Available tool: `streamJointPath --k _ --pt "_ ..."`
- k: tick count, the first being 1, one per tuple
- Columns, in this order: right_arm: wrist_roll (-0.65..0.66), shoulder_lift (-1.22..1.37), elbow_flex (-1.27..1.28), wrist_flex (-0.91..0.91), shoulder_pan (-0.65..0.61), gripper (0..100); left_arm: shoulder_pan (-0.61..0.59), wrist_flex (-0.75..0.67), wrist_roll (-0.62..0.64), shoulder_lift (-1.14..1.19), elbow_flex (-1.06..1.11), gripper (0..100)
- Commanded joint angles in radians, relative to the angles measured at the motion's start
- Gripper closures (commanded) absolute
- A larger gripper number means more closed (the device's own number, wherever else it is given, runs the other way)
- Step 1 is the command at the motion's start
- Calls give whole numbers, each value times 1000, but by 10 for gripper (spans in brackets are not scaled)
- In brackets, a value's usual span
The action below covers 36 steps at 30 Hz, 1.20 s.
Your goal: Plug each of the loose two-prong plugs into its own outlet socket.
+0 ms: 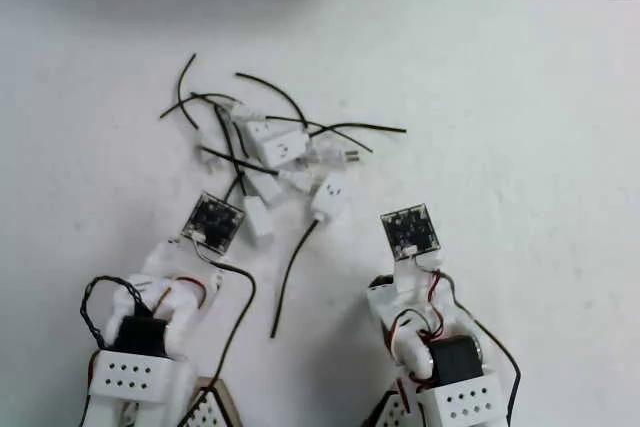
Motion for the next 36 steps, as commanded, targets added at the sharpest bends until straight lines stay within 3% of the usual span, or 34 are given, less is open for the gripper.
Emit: streamJointPath --k 1,17,28,34,36 --pt "-2 -13 8 8 7 979 8 0 -8 -10 2 939" --pt "-5 -13 8 8 -143 980 2 -8 -9 -10 -21 937" --pt "-6 -13 8 38 -213 978 -226 -21 -3 -10 -64 939" --pt "2 -13 -3 42 -211 978 -246 -14 -5 -10 -60 939" --pt "2 -13 -28 42 -143 978 -246 -12 -6 -10 -60 939"
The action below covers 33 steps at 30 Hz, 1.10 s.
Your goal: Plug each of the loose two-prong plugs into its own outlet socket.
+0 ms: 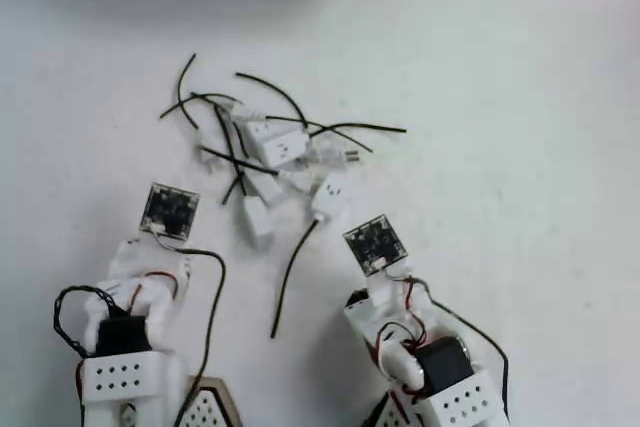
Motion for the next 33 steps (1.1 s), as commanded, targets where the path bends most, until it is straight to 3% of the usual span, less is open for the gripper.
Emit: streamJointPath --k 1,3,9,12,14,23,33 --pt "0 -13 -46 5 125 978 -8 -9 -5 -10 -40 939" --pt "2 -13 -94 -21 266 978 -8 -9 -5 -10 -40 939" --pt "21 -13 -112 -355 473 978 -8 -17 -6 -10 -25 939" --pt "253 -13 -114 -446 503 978 -8 -17 -6 -10 -23 939" --pt "341 -13 -118 -483 490 978 -8 -17 -6 -10 -23 939" --pt "334 45 -470 -312 355 935 -8 -17 -6 -10 -20 939" --pt "341 730 -827 -266 113 932 -5 -14 -6 -10 -20 939"
